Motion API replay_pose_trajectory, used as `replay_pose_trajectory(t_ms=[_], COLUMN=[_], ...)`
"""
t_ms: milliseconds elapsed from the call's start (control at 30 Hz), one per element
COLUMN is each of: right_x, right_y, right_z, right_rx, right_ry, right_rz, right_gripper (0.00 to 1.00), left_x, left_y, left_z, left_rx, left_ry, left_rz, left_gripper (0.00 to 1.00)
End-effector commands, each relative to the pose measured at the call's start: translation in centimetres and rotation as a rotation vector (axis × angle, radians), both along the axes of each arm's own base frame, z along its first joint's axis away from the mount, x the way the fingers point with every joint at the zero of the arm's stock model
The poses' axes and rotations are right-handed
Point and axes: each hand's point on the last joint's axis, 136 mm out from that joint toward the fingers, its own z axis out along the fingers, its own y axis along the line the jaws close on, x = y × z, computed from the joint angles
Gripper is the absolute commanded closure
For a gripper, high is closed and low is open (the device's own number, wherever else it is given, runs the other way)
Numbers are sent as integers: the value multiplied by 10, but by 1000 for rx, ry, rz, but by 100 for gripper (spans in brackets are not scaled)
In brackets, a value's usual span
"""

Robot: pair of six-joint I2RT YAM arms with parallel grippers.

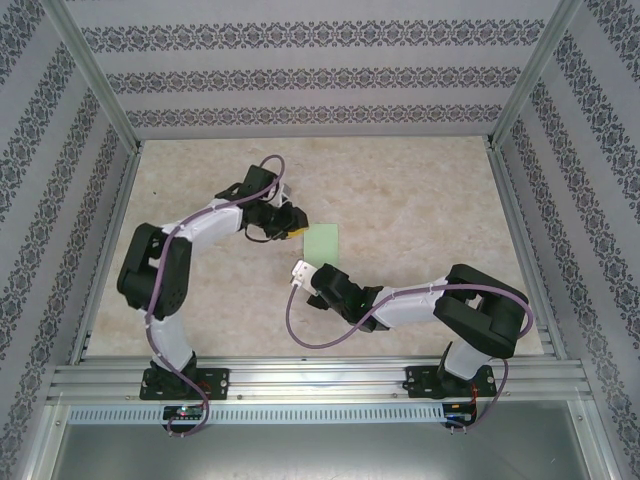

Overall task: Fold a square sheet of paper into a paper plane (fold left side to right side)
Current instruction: Third fold the triangle at the center of the table.

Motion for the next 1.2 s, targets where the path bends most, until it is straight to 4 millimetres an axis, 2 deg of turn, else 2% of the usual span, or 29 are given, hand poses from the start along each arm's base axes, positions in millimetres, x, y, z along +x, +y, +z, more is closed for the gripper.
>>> replay_pose_trajectory(t_ms=[0,267,567,1167], right_x=[4,4,1,-1], right_y=[1,2,7,17], right_z=[-1,-4,-7,-10], right_rx=[24,30,43,94], right_ry=[25,45,86,175], right_rz=[-16,-27,-16,-7], right_gripper=[100,100,100,100], left_x=[4,16,16,12], left_y=[-24,-41,-32,-29], left_z=[-8,-43,-74,-90], left_rx=[-35,-7,81,112], left_ry=[-2,48,85,114], left_rz=[-92,-125,-112,-119], left_gripper=[75,77,78,79])
